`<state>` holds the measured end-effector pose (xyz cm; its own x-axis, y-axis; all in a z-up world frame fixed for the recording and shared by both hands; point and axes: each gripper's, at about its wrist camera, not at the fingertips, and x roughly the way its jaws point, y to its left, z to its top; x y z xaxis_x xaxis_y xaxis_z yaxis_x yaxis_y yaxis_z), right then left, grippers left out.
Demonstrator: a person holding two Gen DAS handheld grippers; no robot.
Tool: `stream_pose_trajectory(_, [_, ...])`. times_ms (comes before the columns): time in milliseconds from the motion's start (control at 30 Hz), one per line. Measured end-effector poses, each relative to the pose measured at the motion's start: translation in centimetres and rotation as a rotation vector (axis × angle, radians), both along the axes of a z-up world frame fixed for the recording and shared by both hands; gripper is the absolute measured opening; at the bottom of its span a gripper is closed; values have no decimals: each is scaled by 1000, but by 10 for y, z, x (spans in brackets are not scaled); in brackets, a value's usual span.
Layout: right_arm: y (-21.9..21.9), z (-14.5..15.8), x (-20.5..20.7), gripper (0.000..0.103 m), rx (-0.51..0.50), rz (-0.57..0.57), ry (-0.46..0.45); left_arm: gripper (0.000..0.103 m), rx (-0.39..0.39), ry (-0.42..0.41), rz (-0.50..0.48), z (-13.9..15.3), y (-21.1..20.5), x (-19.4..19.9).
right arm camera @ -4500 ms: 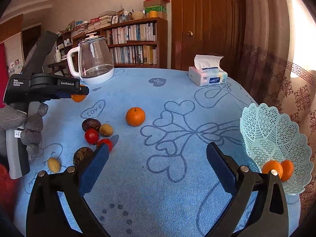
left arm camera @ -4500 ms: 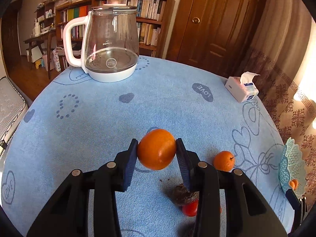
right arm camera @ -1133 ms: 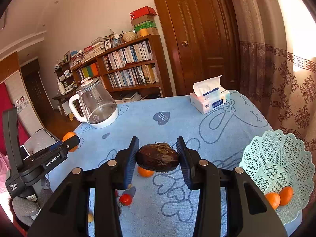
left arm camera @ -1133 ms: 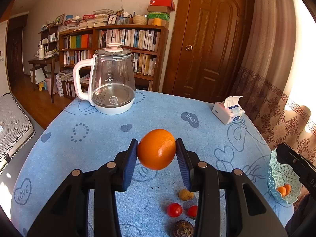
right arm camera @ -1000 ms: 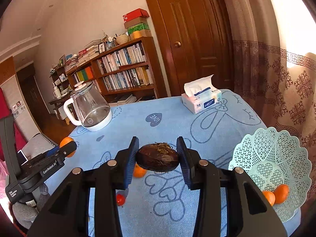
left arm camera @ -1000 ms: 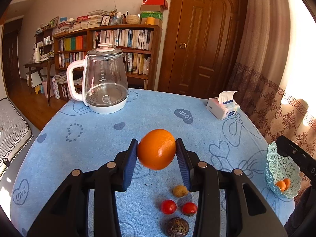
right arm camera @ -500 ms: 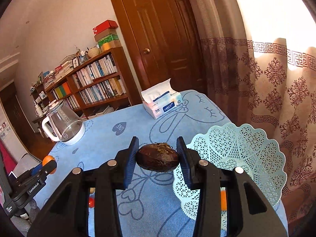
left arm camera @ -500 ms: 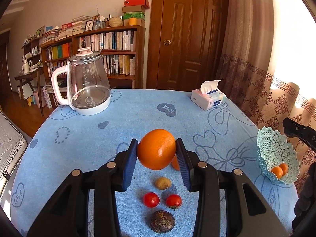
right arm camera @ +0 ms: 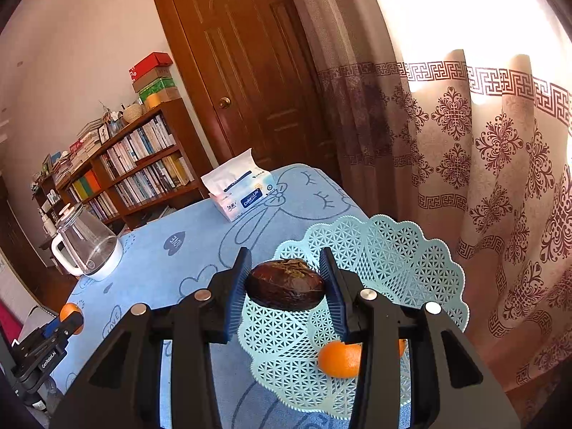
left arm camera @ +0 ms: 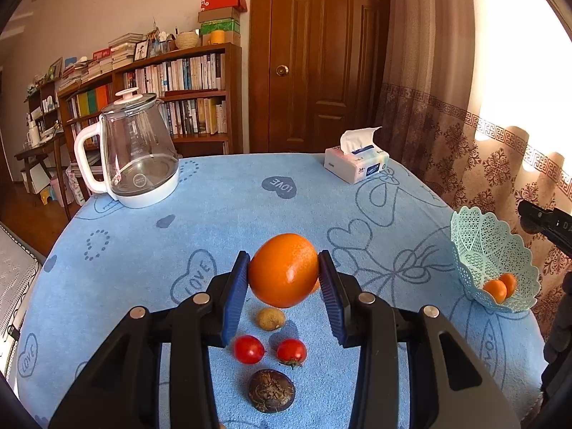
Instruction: Organize fruits
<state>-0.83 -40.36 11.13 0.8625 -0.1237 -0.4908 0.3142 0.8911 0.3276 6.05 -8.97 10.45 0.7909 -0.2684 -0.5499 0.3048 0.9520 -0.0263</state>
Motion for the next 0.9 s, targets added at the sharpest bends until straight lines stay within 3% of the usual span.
stream_pose_trajectory(367, [-31,-48,20,41,73,-62,140,40,27,27,-33,-13,-12,-1])
stream_pose_trajectory(900, [-39,-72,32,41,72,-100,231,40,32,30,-38,-16,-13,-2])
